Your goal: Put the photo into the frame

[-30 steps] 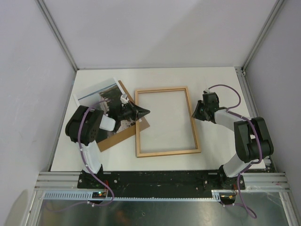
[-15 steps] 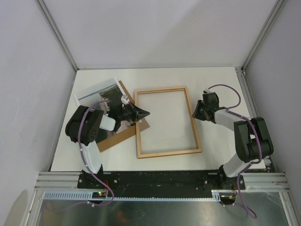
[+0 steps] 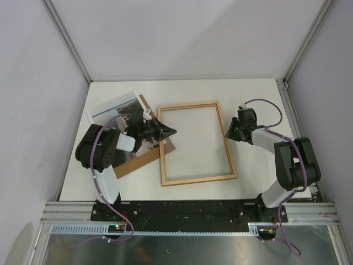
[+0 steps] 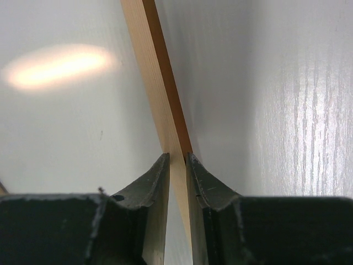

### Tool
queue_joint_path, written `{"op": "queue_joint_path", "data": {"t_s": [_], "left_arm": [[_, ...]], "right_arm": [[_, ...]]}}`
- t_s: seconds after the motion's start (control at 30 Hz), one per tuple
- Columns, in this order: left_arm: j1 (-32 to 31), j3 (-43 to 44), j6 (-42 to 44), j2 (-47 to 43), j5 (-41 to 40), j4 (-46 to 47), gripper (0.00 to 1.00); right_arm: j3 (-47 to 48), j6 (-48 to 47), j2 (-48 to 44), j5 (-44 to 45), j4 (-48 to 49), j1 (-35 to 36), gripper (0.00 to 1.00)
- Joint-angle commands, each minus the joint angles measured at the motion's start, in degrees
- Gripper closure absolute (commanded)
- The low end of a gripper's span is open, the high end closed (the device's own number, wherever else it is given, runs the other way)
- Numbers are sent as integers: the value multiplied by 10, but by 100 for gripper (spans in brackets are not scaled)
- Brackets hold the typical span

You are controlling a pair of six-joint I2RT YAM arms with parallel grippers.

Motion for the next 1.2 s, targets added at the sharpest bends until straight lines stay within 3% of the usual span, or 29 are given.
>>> {"op": "queue_joint_path", "data": {"t_s": [0.0,0.83,1.17], "left_arm": [[-12,26,11,-34,54,10,100],[-22,55,9,-10,52,10,100],[-21,55,26,-8,54,-2,70]], "right_arm": [[3,-6,18,-6,-27,13,78],[3,-7,17,-15,-26,13,78],[3,-6,16,-13,-26,13,77]]}}
